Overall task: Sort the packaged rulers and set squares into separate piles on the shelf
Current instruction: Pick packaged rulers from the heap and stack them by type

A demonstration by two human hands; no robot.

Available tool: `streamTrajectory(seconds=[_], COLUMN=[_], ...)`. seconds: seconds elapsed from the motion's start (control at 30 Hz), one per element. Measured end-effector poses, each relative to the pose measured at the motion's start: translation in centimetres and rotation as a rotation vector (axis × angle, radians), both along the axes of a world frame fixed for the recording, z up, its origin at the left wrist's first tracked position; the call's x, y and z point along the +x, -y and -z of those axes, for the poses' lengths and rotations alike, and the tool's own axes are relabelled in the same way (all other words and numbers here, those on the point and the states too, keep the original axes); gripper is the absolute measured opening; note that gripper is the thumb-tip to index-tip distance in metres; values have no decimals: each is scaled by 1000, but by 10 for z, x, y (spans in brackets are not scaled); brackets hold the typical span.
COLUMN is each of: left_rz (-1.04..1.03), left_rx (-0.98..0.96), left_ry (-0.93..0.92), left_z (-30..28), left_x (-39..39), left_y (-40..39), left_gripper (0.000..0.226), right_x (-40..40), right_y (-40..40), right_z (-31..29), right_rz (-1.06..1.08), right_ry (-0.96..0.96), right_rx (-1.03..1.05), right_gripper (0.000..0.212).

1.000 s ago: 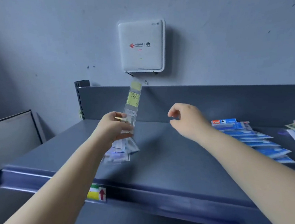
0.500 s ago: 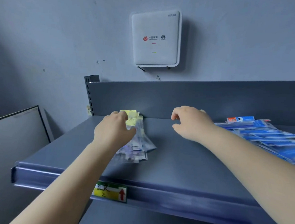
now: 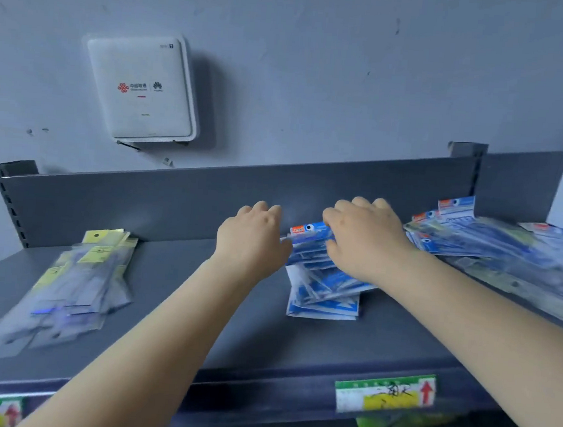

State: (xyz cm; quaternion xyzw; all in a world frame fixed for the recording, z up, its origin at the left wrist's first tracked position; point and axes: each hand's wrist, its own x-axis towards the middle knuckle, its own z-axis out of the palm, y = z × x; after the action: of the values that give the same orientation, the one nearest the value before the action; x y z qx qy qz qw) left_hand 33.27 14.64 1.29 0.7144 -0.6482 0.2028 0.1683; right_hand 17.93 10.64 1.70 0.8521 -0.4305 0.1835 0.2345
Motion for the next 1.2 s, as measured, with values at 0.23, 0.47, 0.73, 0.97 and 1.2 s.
streamTrajectory(seconds=[0.23, 0.47, 0.73, 0.97, 1.2], left_rz=[90, 144, 201, 240, 294], left_rx=[16, 30, 129, 242, 321], left_ry=[72, 76, 59, -84, -104], left_z=[-4, 1, 12, 21, 38], left_x=[-104, -199, -278, -303, -297], left_y=[34, 62, 88, 119, 134], left_gripper=[35, 37, 40, 41, 43], right_x=[-96, -188, -278, -306, -309], right_y=[18, 43, 79, 110, 125], right_z=[1, 7, 18, 30, 43], right_rz=[72, 127, 188, 282, 312], right_ry=[5, 49, 187, 268, 434], right_rx=[3, 35, 250, 494, 645], right_gripper=[28, 25, 33, 57, 45])
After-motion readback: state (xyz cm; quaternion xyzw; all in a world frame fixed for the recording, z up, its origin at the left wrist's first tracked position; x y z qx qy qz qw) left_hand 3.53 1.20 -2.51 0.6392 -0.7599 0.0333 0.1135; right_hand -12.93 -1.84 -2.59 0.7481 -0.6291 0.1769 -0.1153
